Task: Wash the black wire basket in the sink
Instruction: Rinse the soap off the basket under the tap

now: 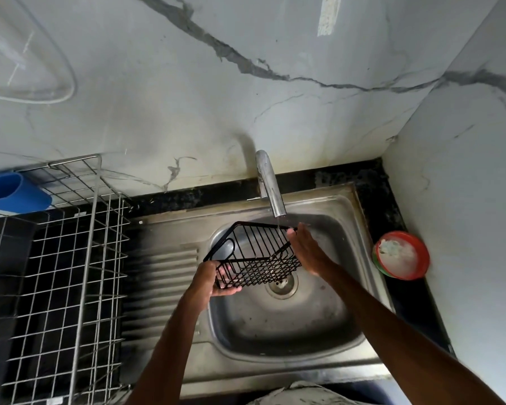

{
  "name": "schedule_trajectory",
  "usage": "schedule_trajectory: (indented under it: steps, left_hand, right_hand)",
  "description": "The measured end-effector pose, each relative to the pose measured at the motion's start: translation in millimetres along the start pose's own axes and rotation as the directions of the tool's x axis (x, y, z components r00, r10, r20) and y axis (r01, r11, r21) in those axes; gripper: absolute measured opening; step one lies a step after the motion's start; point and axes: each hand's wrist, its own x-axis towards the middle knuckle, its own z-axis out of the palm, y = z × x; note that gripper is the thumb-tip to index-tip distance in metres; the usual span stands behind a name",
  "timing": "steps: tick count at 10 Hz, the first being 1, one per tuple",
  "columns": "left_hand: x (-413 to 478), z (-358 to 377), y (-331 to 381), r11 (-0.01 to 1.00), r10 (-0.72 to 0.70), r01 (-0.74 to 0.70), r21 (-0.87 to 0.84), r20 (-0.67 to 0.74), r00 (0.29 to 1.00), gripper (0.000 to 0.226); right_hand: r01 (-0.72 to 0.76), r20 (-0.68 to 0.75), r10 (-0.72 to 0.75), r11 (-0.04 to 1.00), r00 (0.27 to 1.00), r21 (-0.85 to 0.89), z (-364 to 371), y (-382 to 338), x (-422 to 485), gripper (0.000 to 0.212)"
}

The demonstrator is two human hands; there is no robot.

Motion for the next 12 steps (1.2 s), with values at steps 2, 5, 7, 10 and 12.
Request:
schedule_trajectory:
  steps: [2,5,7,10,12]
  left_hand:
    - [1,6,0,0.999,0.007,-0.006,0.033,-0.049,0.999,0.031]
    - [-1,3,2,0.995,-0.029,0.029,-0.095,0.002,1.0,0.025]
    - [-6,7,-2,0.99,-0.044,0.043,-0.137,-0.007,0.999,0.027]
    - [-48,8,-2,0.967,0.021,-0.005,-0.256,0.062,0.998,0.032]
    - [-42,8,-2,0.974,0.006,-0.001,-0.225,0.019,1.0,0.028]
  right_hand:
    - [0.31,-0.009,-0.312,0.947,0.95,-0.084,34,-65,-34,0.09]
    - [0.572,0.038,-0.573,0.807,0.819,-0.146,38,-98,-40,0.074]
    - [0.225,0.078,-0.243,0.955,0.967,0.193,-3,-67,-14,0.073]
    - [-0.152,0.146,0.132,0.979,0.98,0.136,-21,-42,31,0.068]
    - [-0.003,0.085,0.005,1.0,0.996,-0.022,-6,-75,16,0.053]
